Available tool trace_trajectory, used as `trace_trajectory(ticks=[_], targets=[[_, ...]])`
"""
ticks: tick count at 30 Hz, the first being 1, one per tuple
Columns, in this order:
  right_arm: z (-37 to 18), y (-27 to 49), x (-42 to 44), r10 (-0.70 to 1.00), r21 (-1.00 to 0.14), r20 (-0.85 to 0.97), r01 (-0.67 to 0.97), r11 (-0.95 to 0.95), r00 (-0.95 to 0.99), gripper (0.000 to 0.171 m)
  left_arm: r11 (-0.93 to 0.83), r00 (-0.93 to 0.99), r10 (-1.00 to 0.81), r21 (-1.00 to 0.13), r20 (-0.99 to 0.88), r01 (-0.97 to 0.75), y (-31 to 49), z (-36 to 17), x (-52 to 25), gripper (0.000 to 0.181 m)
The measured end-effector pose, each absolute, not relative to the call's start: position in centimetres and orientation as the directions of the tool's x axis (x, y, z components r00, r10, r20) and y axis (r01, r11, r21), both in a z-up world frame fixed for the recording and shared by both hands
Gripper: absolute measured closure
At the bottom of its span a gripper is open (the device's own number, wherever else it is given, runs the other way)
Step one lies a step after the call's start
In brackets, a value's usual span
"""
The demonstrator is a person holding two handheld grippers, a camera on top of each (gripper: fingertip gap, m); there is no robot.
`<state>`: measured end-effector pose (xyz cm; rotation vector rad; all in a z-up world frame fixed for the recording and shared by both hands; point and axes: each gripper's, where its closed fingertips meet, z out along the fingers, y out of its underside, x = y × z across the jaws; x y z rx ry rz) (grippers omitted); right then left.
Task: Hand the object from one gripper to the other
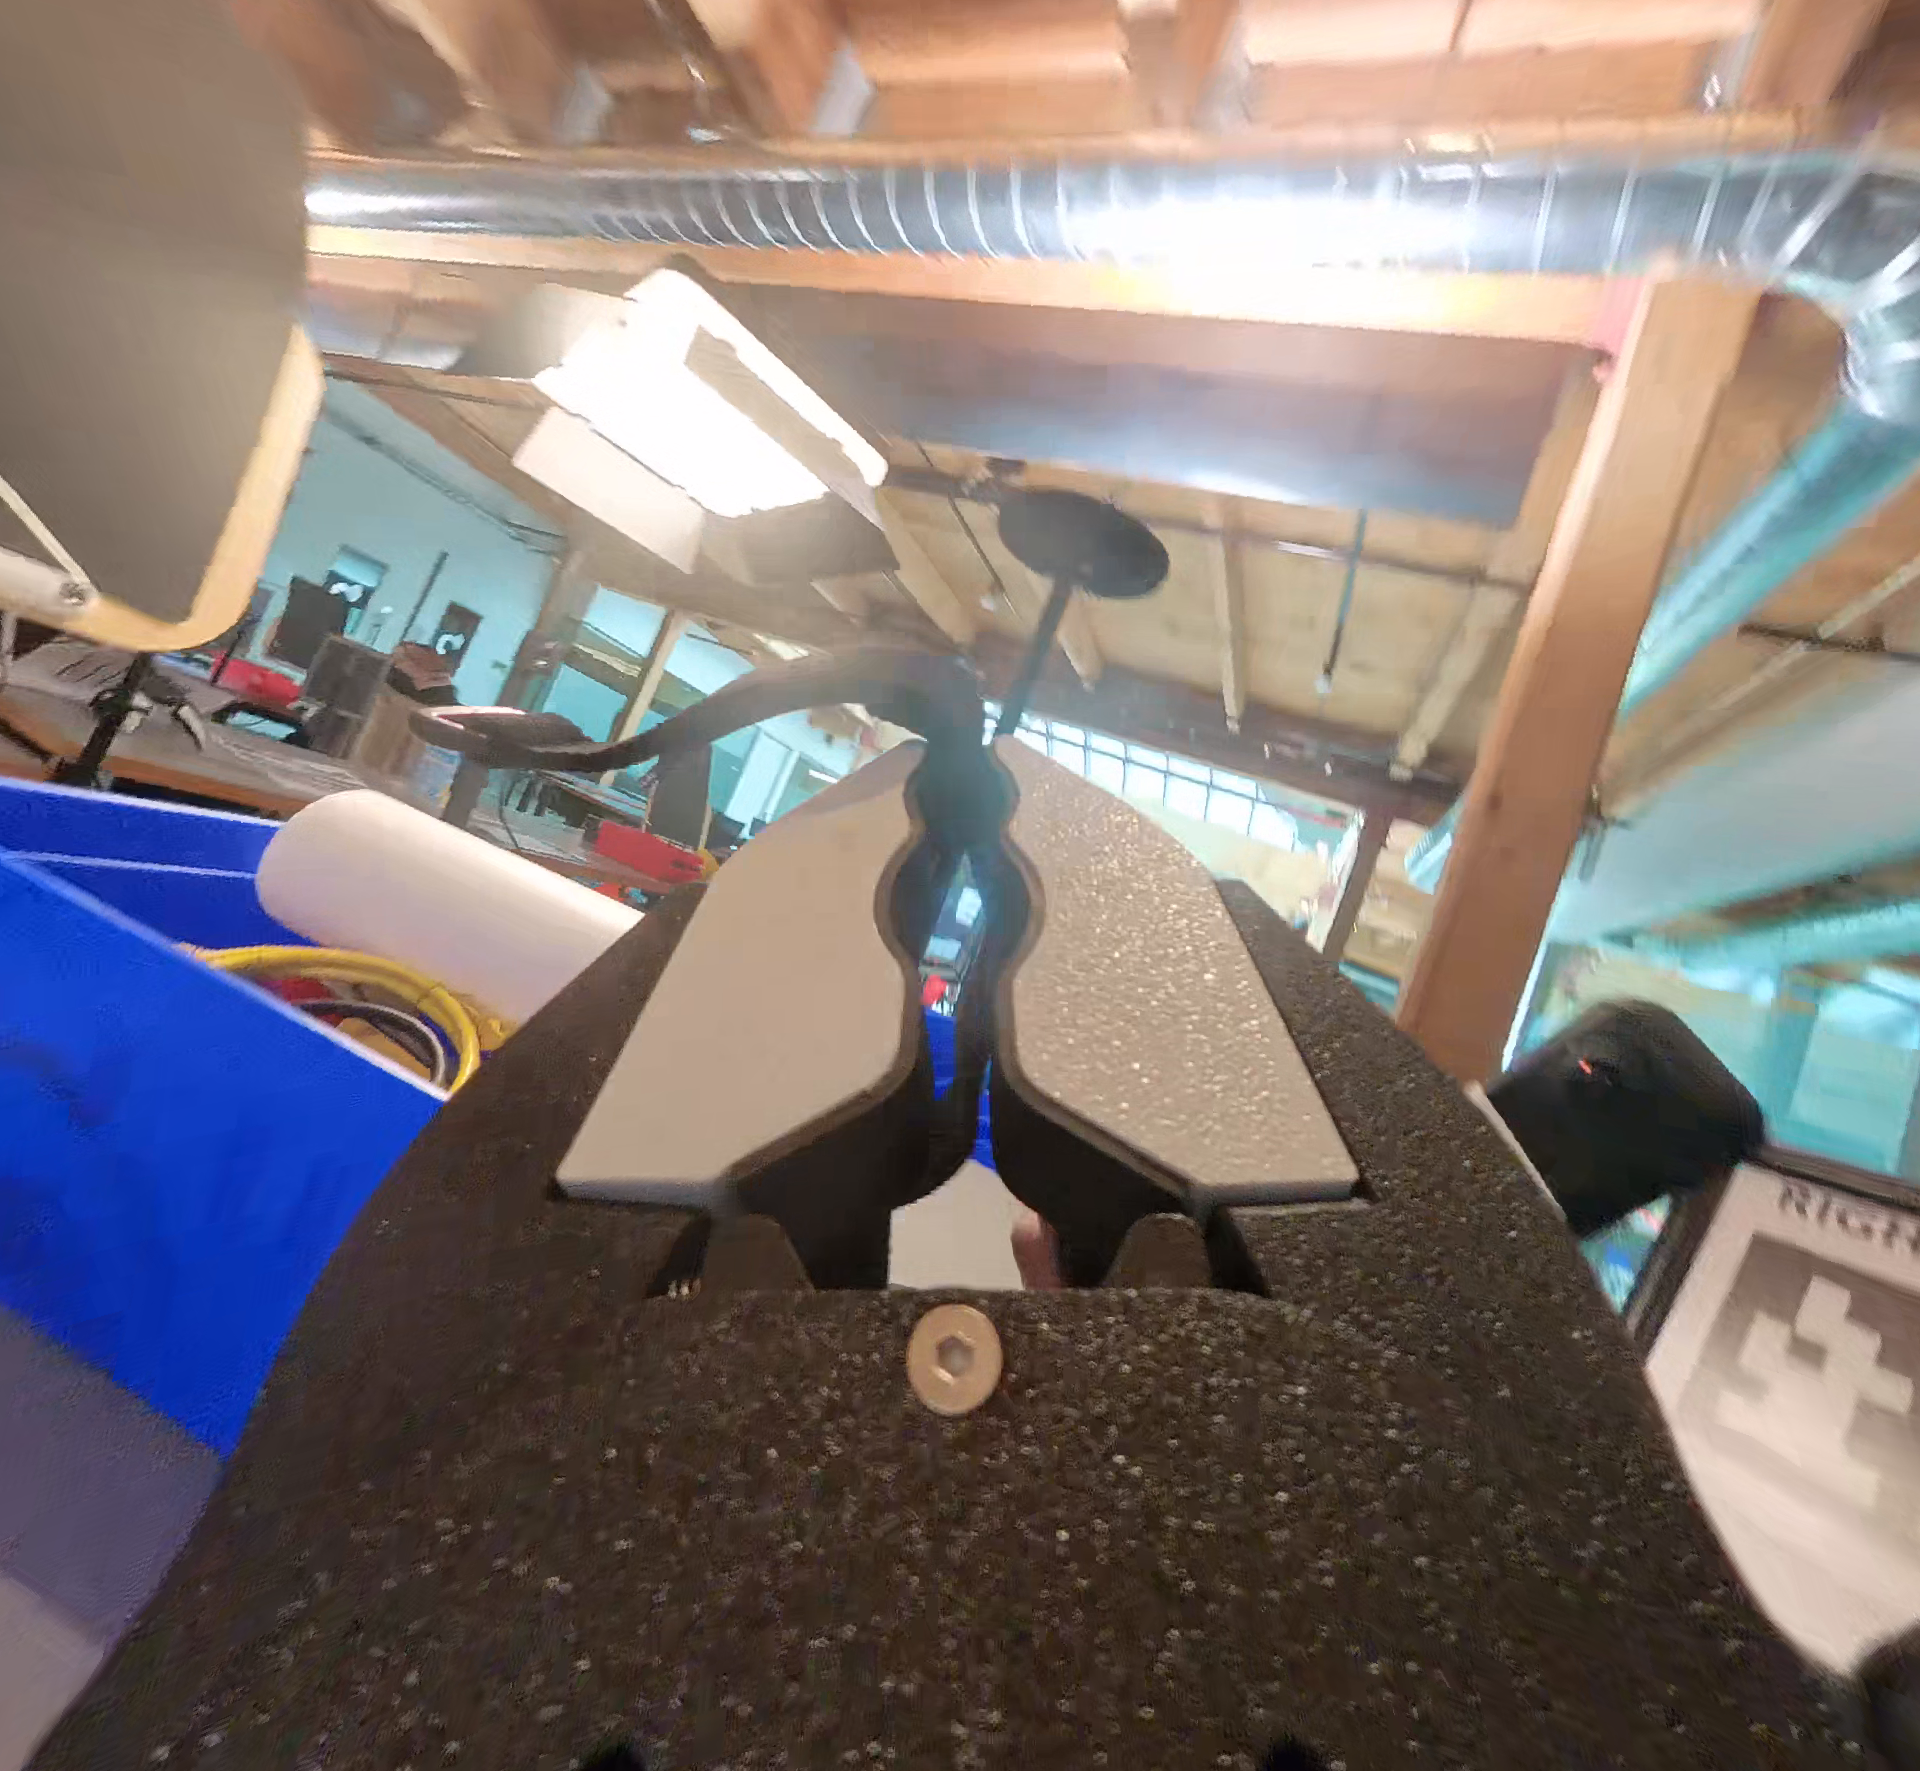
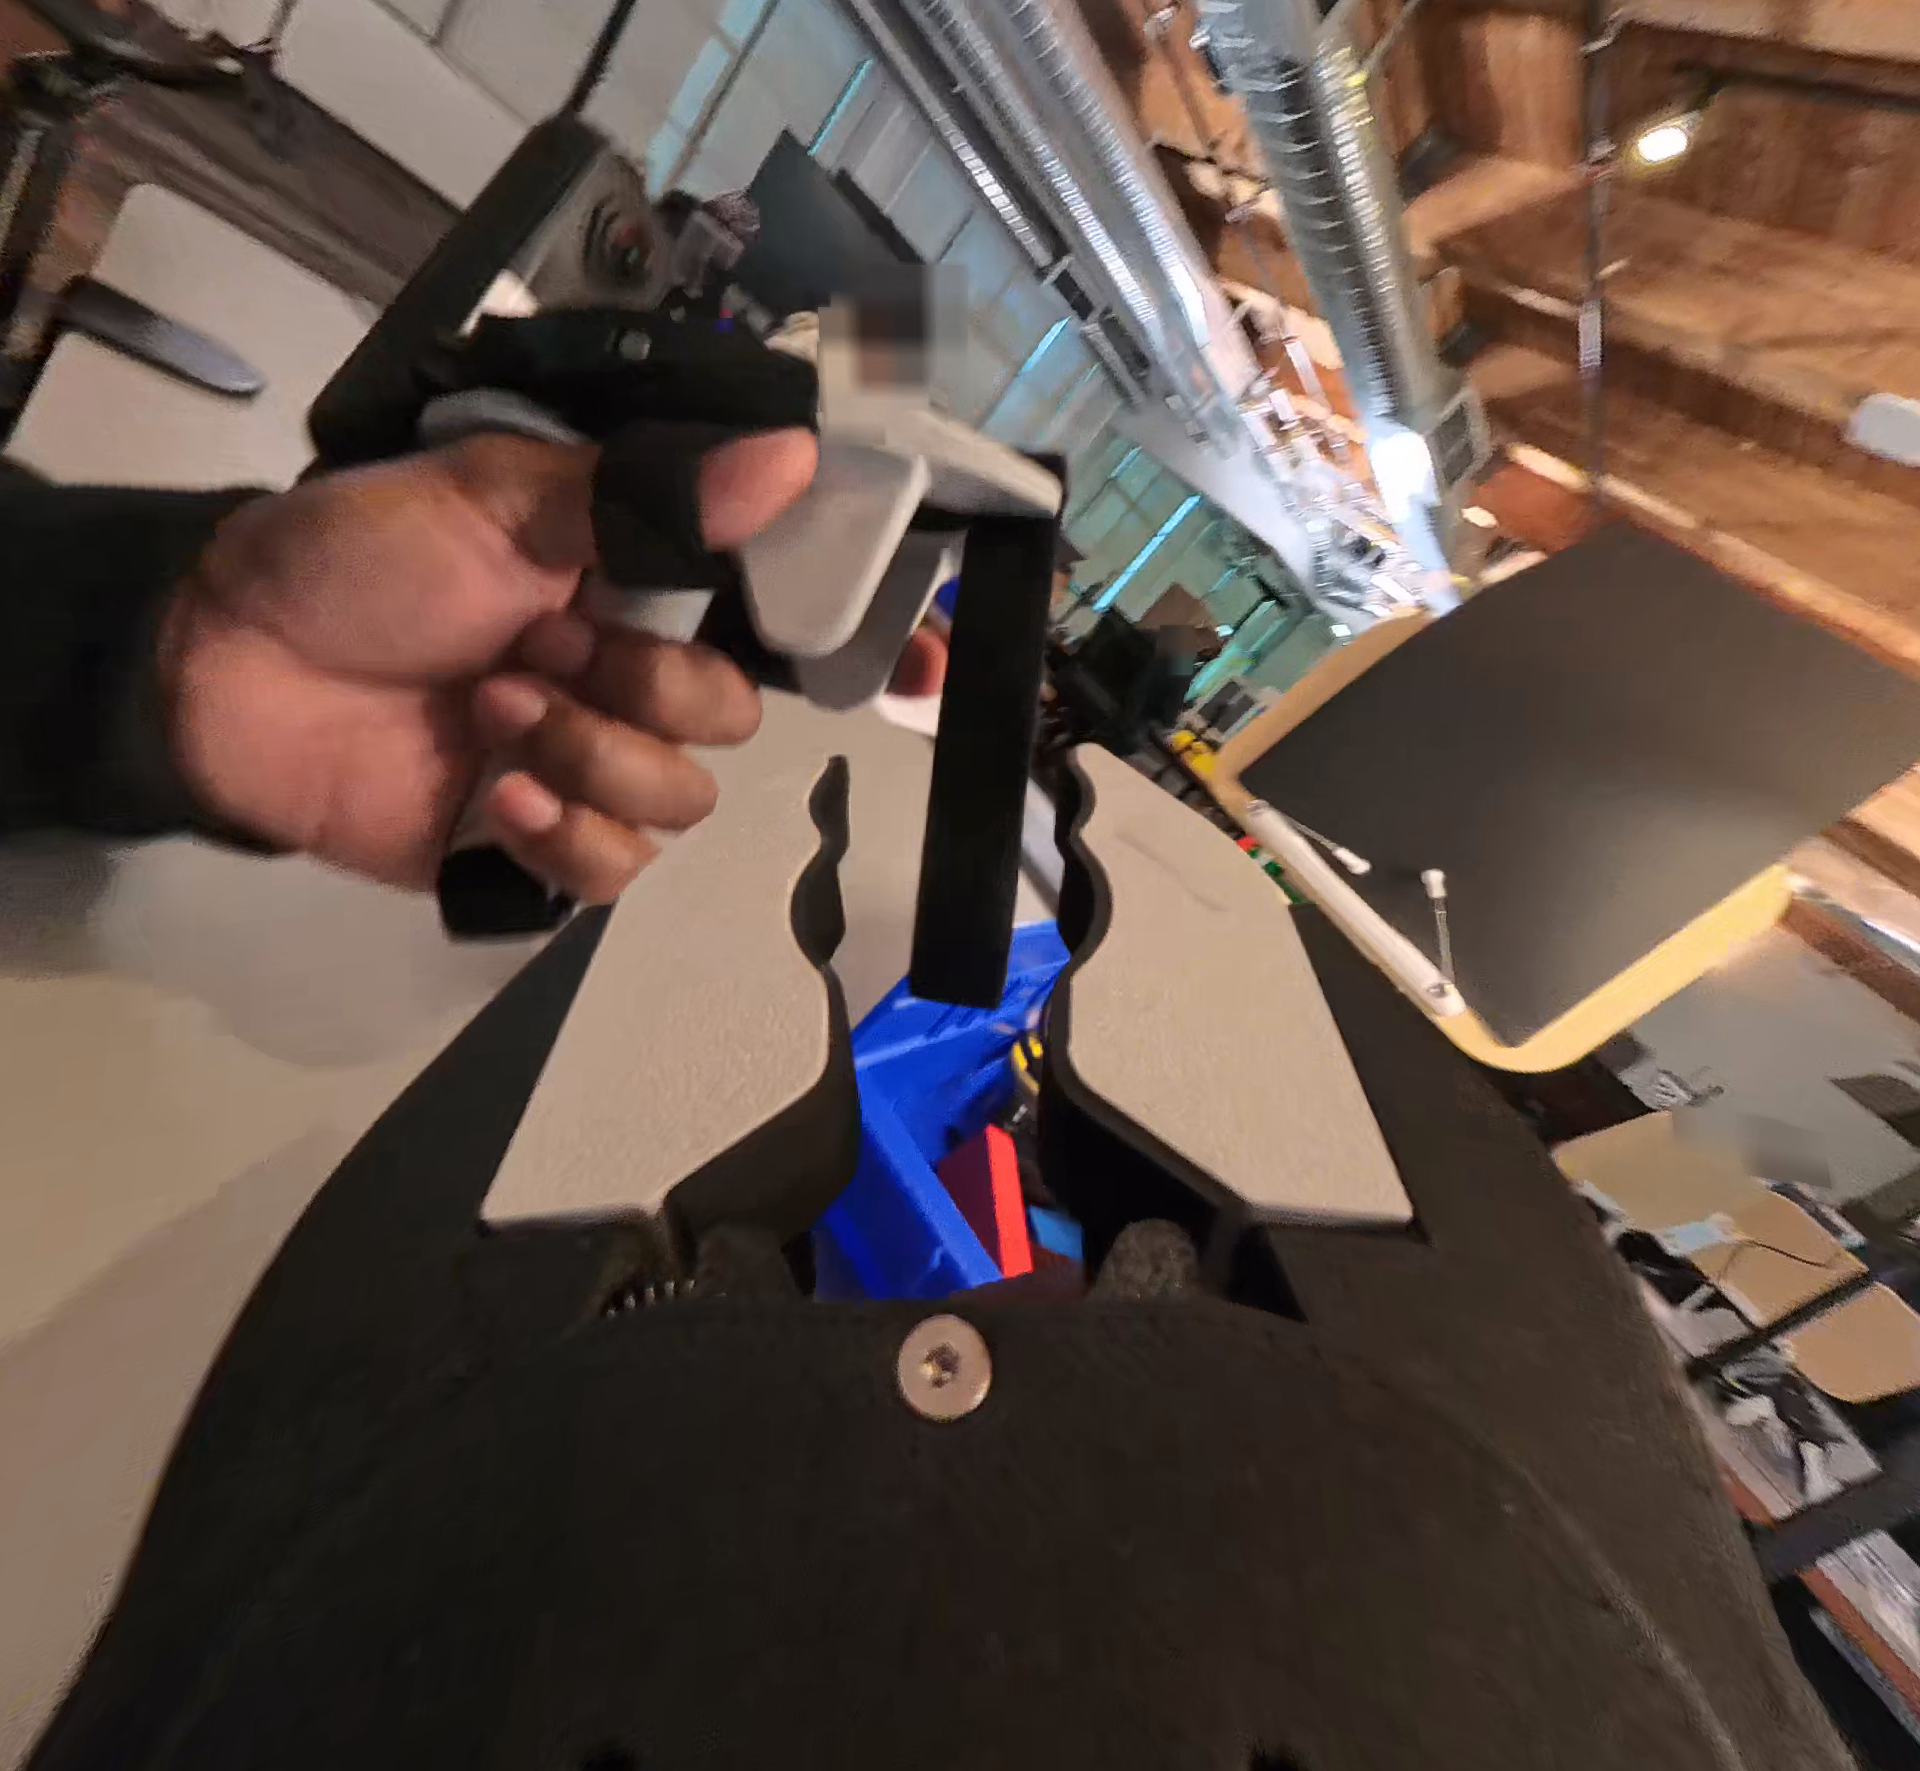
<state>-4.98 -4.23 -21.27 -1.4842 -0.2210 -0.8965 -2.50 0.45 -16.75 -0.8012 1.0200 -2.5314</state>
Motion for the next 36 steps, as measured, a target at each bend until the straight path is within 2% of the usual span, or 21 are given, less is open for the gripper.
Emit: trace_trajectory(ticks=[2, 4, 5, 9, 12, 15, 17, 19, 23, 26, 30, 36], targets=[[-20.9, -3.5, -5.5, -0.433, -0.769, 0.612, 0.626, -0.129, 0.662, 0.139, -0.730, -0.782, -0.463, -0.680, 0.418, 0.069, 0.8, -17.1, -2.3, 0.175], [-21.3, -2.3, -6.0, -0.435, -0.813, 0.553, 0.574, -0.097, 0.710, 0.153, -0.754, -0.778, -0.460, -0.651, 0.429, 0.088, 1.2, -16.9, -2.6, 0.175], [-21.7, -1.8, -5.8, -0.440, -0.856, 0.491, 0.511, -0.083, 0.752, 0.160, -0.768, -0.787, -0.448, -0.634, 0.425, 0.094, 1.3, -16.6, -2.8, 0.175], [-23.5, -0.1, -5.3, -0.354, -0.990, 0.076, 0.113, 0.085, 0.932, 0.166, -0.774, -0.826, -0.427, -0.621, 0.367, 0.125, 1.2, -15.7, -4.0, 0.175], [-24.6, 0.9, -5.6, -0.215, -0.982, -0.166, -0.141, 0.125, 0.962, 0.151, -0.789, -0.852, -0.407, -0.597, 0.328, 0.147, 1.2, -15.5, -4.9, 0.175], [-23.9, 0.9, -5.9, -0.109, -0.944, -0.290, -0.266, 0.196, 0.951, 0.125, -0.813, -0.884, -0.341, -0.572, 0.320, 0.106, 0.5, -16.0, -5.2, 0.175], [-24.2, 0.8, -5.8, -0.082, -0.926, -0.343, -0.322, 0.198, 0.936, 0.116, -0.852, -0.914, -0.260, -0.520, 0.312, 0.065, 0.3, -16.1, -5.8, 0.175], [-23.7, 0.6, -6.0, -0.030, -0.907, -0.372, -0.356, 0.226, 0.928, 0.114, -0.893, -0.938, -0.157, -0.450, 0.308, 0.002, 0.6, -16.0, -6.3, 0.175], [-22.1, -1.3, -4.8, -0.009, -0.841, -0.432, -0.400, 0.365, 0.902, 0.113, -0.893, -0.929, -0.111, -0.446, 0.353, -0.063, 0.3, -16.8, -5.7, 0.175], [-22.2, -1.5, -4.5, 0.009, -0.818, -0.465, -0.433, 0.378, 0.885, 0.116, -0.889, -0.932, 0.004, -0.426, 0.361, -0.169, -0.4, -17.0, -5.8, 0.175], [-21.3, -2.1, -4.9, -0.031, -0.845, -0.379, -0.332, 0.420, 0.925, 0.131, -0.887, -0.903, 0.083, -0.382, 0.421, -0.260, -0.5, -17.7, -4.9, 0.175], [-20.0, -3.0, -5.7, -0.108, -0.862, -0.239, -0.160, 0.480, 0.965, 0.150, -0.871, -0.893, 0.049, -0.419, 0.448, -0.258, -1.3, -18.1, -4.5, 0.174]])
